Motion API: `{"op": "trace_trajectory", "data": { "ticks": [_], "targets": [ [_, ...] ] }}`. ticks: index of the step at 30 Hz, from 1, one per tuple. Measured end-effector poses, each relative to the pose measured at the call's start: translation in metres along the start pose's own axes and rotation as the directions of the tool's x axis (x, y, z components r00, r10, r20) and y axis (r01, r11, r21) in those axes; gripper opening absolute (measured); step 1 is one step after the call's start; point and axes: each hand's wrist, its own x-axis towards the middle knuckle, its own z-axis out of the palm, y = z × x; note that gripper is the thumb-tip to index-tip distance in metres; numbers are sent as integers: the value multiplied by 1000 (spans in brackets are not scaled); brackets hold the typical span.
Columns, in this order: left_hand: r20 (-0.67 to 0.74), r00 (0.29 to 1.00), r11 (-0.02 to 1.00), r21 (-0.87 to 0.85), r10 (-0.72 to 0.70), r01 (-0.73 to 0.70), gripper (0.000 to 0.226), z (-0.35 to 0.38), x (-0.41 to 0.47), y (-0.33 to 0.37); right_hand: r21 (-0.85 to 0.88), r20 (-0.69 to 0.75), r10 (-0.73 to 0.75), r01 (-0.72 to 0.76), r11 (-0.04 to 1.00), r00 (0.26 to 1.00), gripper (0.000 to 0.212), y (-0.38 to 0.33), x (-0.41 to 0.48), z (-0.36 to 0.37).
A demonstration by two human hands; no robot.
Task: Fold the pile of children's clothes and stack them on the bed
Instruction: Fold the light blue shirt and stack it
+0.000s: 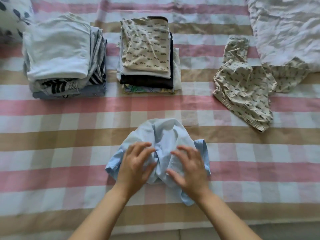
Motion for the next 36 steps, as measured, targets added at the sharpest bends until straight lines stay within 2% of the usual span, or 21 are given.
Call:
{"op": "trace_trajectory", "data": {
  "ticks": [2, 3, 4, 5, 7, 8, 9, 11, 13, 15, 17, 21, 24, 26, 28, 30, 32, 34, 36],
  "targets": [
    [159, 987, 992, 120, 27, -46, 61, 10, -21, -4, -185, 150, -35, 63, 981, 988, 72, 2, -30, 11],
    [208, 978, 986, 160, 20, -54, 66, 15, -26, -7, -238, 196, -20, 68, 969, 980, 77, 5, -36, 16],
    [214, 977, 981, 186, 6, -47, 63, 19, -27, -10, -259, 187, -8, 57, 964, 982, 71, 8, -36, 20],
    [190, 982, 980, 197, 2, -40, 53, 21, -25, -13, -248, 139, -10, 45, 968, 990, 56, 13, -33, 22],
    [131, 991, 987, 155, 8, -28, 27, 20, -16, -18, -123, 60, -11, 19, 992, 998, 20, 20, -18, 16],
    [97, 995, 995, 100, 13, -23, 12, 16, -10, -20, -38, 45, 34, -32, 999, 998, 12, 22, -9, 10],
    [58, 998, 1000, 27, -4, 3, 8, 11, -3, -21, 47, 36, 102, -104, 993, 994, 14, 24, 0, 3],
    [19, 991, 977, -169, -131, 132, 15, -2, 11, -20, 201, 36, 221, -224, 954, 975, 19, 27, 20, -15],
    [-13, 972, 929, -297, -235, 221, 11, -13, 29, -17, 252, -13, 242, -231, 940, 970, 24, 29, 47, -36],
    [-44, 969, 925, -310, -245, 220, 17, -18, 53, -14, 233, -68, 229, -208, 950, 971, 20, 32, 77, -51],
    [-66, 961, 922, -309, -267, 235, 13, -17, 82, -13, 220, -88, 234, -210, 953, 968, 16, 38, 107, -55],
    [-102, 914, 882, -323, -393, 343, 2, -1, 136, -27, 258, -63, 359, -332, 907, 931, 16, 60, 163, -42],
    [5, 861, 823, -289, -509, 489, 22, 14, 151, -40, 225, 71, 444, -448, 865, 893, 23, 74, 178, -24],
    [100, 846, 802, -278, -524, 529, 35, 23, 149, -43, 191, 170, 452, -479, 857, 876, 28, 79, 175, -15],
    [167, 851, 804, -279, -498, 525, 43, 28, 141, -41, 202, 210, 441, -480, 854, 873, 31, 78, 169, -13],
    [145, 874, 813, -321, -464, 485, 47, 26, 131, -36, 196, 124, 411, -428, 882, 903, 33, 73, 161, -18],
    [-18, 894, 842, -345, -447, 414, 43, 20, 114, -29, 199, -96, 369, -345, 917, 925, 31, 60, 144, -26],
    [-191, 857, 857, -314, -479, 409, 38, 17, 91, -25, 237, -252, 305, -247, 940, 918, 33, 40, 119, -30],
    [-227, 798, 819, -303, -559, 488, 39, 19, 67, -22, 168, -215, 251, -217, 961, 944, 42, 20, 91, -24]
  ]
}}
